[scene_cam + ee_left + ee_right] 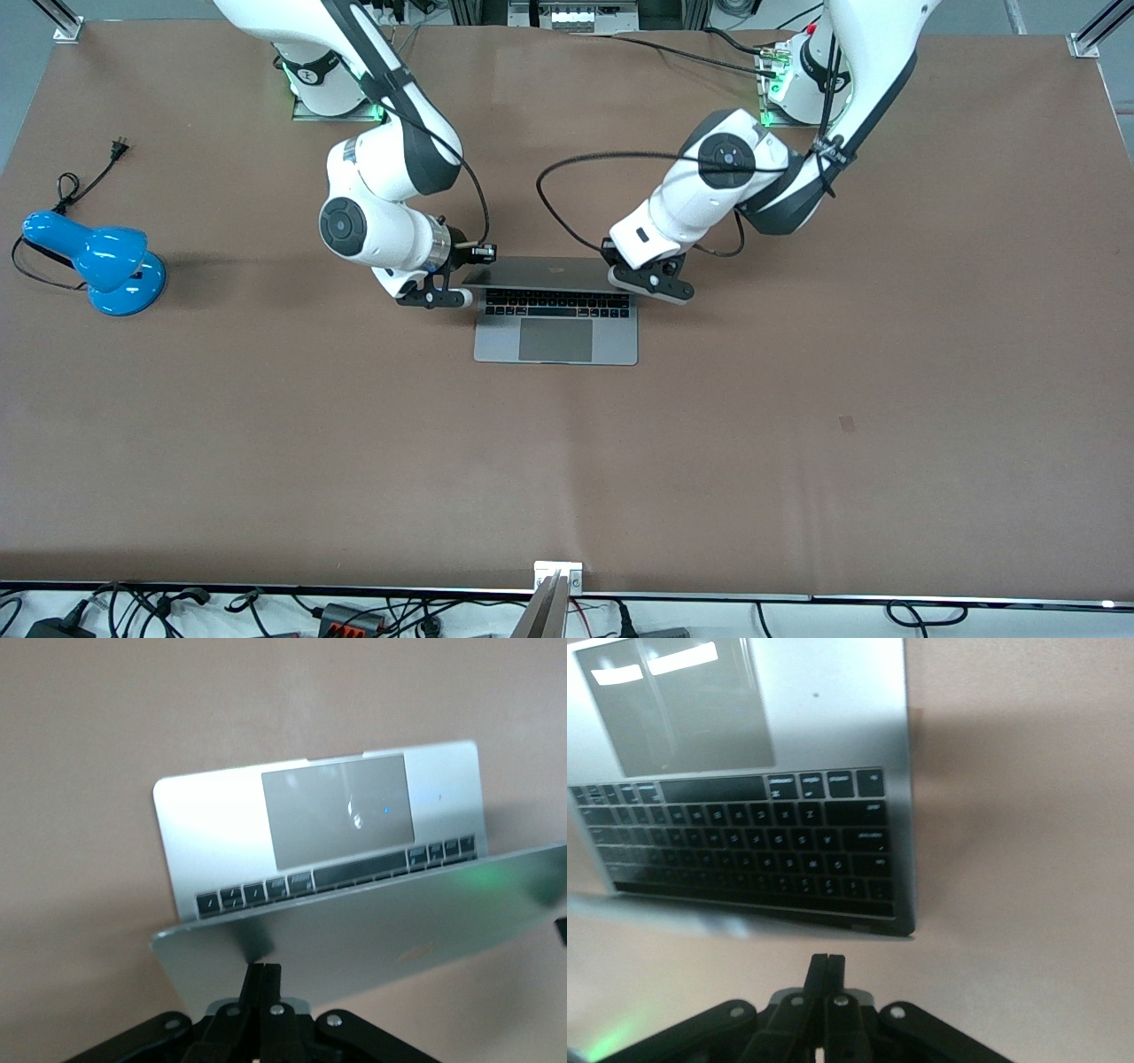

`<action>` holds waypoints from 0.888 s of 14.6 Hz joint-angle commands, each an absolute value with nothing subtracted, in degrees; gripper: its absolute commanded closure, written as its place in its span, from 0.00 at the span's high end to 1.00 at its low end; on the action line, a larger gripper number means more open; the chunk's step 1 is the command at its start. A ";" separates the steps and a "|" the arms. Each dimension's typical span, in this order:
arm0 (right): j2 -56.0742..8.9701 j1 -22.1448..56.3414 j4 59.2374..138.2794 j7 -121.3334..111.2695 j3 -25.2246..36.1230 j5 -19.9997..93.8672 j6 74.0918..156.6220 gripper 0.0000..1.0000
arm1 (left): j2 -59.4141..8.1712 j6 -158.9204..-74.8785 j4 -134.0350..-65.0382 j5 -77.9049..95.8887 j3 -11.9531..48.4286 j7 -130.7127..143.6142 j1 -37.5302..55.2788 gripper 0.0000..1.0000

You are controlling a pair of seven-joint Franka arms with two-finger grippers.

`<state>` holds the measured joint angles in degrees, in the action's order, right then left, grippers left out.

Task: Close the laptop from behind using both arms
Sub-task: 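Push the screen down with both grippers until the lid shuts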

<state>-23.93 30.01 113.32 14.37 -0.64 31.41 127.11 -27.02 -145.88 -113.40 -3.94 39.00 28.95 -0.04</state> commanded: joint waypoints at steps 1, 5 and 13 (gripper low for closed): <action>-28.47 29.00 109.96 12.39 -0.79 32.69 126.12 0.00 | -32.42 -152.29 -111.36 -6.76 37.53 28.83 0.70 0.01; -33.83 29.09 106.53 12.83 -0.79 32.61 126.12 0.00 | -37.16 -153.46 -108.03 -10.89 36.48 29.00 0.79 0.01; -41.83 29.53 101.08 13.45 -0.88 32.43 126.21 0.00 | -46.49 -156.61 -103.01 -15.38 35.60 29.18 1.23 0.01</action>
